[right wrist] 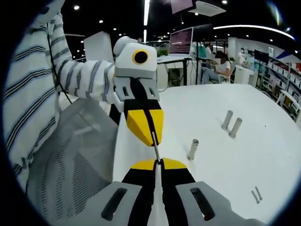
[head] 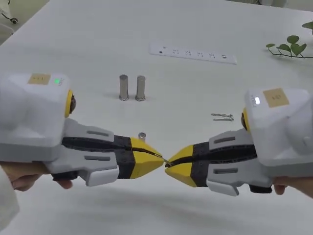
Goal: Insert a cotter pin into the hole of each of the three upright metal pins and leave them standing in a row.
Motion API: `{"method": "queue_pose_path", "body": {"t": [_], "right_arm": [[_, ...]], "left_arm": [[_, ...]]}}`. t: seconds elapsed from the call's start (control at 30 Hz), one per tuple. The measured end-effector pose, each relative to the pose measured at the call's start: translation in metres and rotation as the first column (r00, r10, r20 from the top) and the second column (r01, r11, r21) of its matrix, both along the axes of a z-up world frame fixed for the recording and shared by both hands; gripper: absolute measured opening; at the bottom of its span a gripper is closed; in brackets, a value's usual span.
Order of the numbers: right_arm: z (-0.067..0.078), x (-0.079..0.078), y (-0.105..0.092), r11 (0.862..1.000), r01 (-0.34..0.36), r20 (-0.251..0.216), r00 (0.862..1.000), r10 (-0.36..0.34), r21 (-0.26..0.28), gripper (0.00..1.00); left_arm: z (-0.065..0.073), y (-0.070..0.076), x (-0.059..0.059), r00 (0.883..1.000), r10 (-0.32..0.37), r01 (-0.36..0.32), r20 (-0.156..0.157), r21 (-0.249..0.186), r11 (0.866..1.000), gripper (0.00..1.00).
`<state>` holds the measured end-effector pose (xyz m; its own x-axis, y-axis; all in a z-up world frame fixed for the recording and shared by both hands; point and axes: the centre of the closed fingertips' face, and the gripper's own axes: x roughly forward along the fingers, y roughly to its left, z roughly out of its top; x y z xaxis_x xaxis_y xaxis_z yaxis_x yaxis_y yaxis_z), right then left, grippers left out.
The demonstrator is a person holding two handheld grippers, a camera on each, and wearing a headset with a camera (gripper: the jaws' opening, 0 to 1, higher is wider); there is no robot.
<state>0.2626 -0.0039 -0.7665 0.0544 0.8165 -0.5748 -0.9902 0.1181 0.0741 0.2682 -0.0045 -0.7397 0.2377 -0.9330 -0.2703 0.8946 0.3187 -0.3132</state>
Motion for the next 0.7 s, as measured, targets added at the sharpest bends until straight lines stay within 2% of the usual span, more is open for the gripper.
{"method": "queue_pose_path", "body": {"t": [0.23,0.43,0.53,0.7], "right_arm": [[0.001,-0.002,0.000,1.000,-0.020,-0.008,1.000,0.020,-0.002,0.05],[0.003,-0.007,-0.001,0.998,-0.068,-0.020,0.998,0.067,-0.013,0.04],[0.003,-0.009,-0.001,0.996,-0.085,-0.027,0.996,0.084,-0.026,0.04],[0.003,-0.009,-0.001,0.994,-0.099,-0.027,0.995,0.098,-0.035,0.03]], "left_arm": [[-0.003,0.002,-0.003,1.000,-0.023,0.022,0.017,0.019,1.000,0.00],[-0.006,0.003,-0.008,0.998,-0.050,0.049,0.029,0.043,0.998,0.00],[-0.008,0.003,-0.010,0.996,-0.071,0.067,0.052,0.063,0.996,0.00],[-0.011,0.003,-0.010,0.996,-0.073,0.069,0.049,0.075,0.995,0.01]]}}
